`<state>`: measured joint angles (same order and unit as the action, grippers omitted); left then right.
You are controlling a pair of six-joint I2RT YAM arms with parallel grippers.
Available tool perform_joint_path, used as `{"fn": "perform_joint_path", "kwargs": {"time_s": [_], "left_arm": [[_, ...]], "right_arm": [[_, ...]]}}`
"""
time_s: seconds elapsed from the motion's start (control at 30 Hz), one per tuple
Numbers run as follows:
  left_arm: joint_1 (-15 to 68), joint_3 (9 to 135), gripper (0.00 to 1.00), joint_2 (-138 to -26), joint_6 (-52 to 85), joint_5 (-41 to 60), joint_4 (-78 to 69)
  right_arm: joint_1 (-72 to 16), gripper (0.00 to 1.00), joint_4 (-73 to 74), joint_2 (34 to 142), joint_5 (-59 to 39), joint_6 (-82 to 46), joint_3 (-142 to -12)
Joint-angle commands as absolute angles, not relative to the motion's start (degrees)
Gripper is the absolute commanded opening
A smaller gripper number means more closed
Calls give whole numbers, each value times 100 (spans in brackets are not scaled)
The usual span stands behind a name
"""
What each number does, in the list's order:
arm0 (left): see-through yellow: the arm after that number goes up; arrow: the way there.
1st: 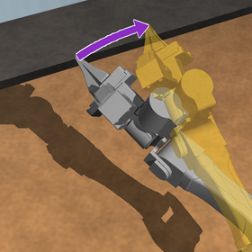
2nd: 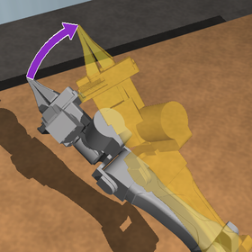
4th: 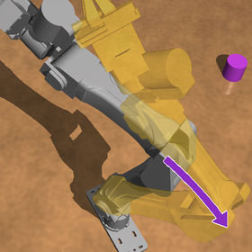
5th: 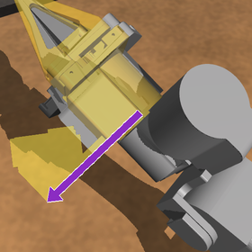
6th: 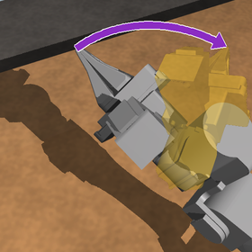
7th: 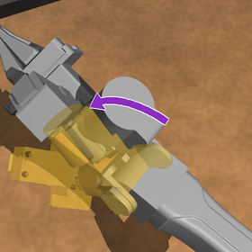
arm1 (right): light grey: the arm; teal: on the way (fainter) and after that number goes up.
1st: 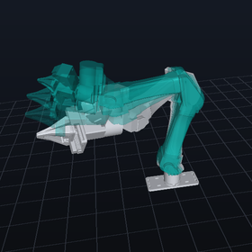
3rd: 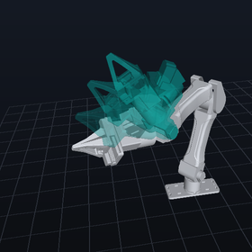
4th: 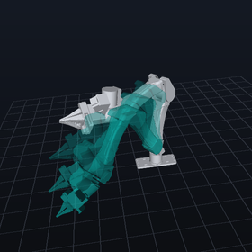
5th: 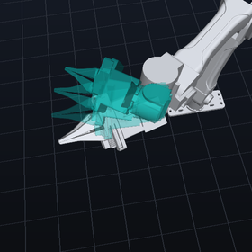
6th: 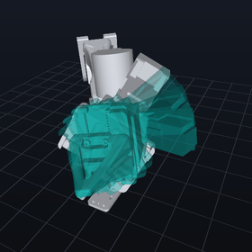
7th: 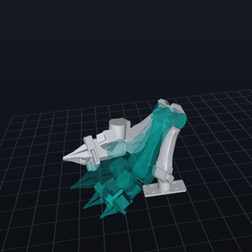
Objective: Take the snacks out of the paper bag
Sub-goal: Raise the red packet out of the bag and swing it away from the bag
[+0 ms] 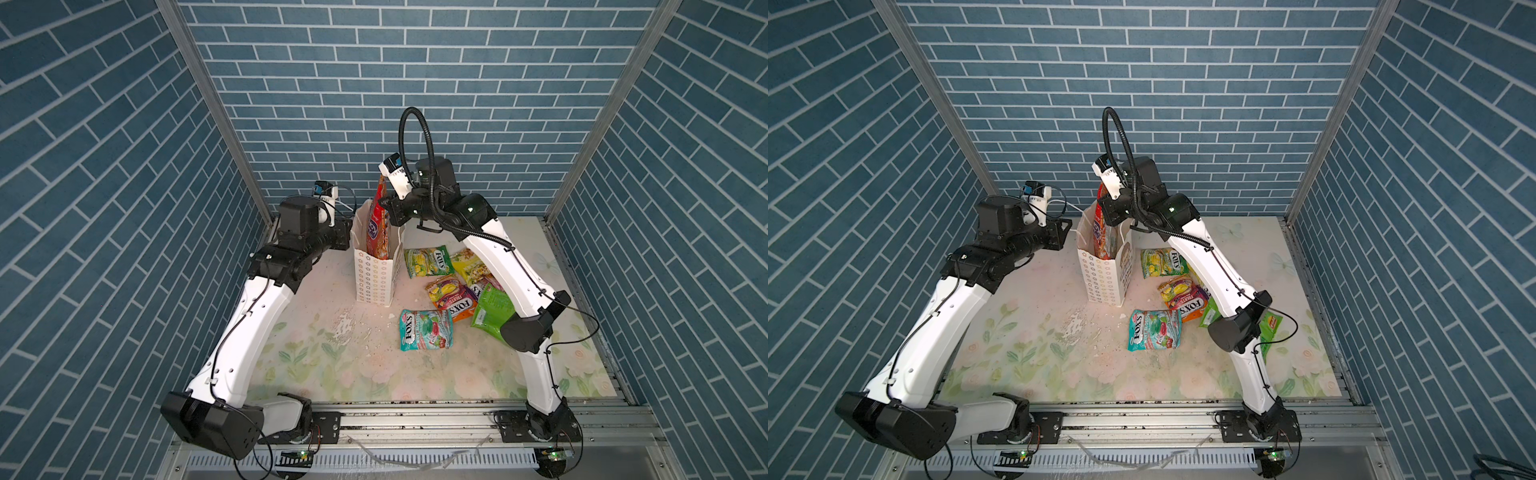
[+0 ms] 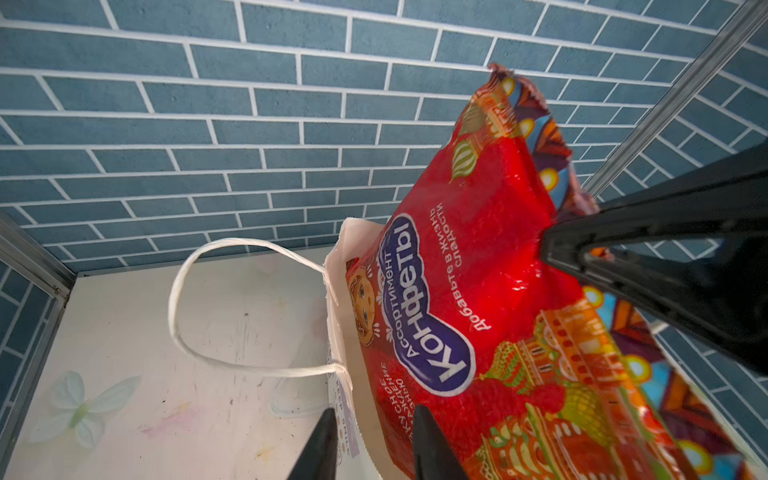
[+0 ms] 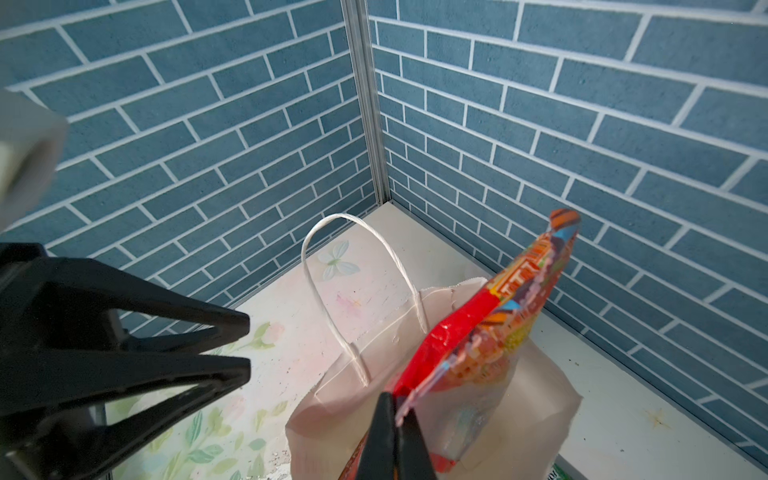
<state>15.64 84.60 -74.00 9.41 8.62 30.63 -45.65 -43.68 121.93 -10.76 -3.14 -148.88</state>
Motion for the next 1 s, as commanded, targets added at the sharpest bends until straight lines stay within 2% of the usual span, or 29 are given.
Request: {"fn": "perform_joint_path", "kwargs": {"time_s": [0.0, 0.97], "left_arm": [[1521, 8584, 32, -7462, 913, 852, 3206], [1517, 8405, 32, -7339, 863, 721, 3269]], "right_arm": [[-4542, 0, -4026, 11883, -1135, -169, -15050], [-4535, 0, -2682, 11350, -1702, 247, -14553]]}}
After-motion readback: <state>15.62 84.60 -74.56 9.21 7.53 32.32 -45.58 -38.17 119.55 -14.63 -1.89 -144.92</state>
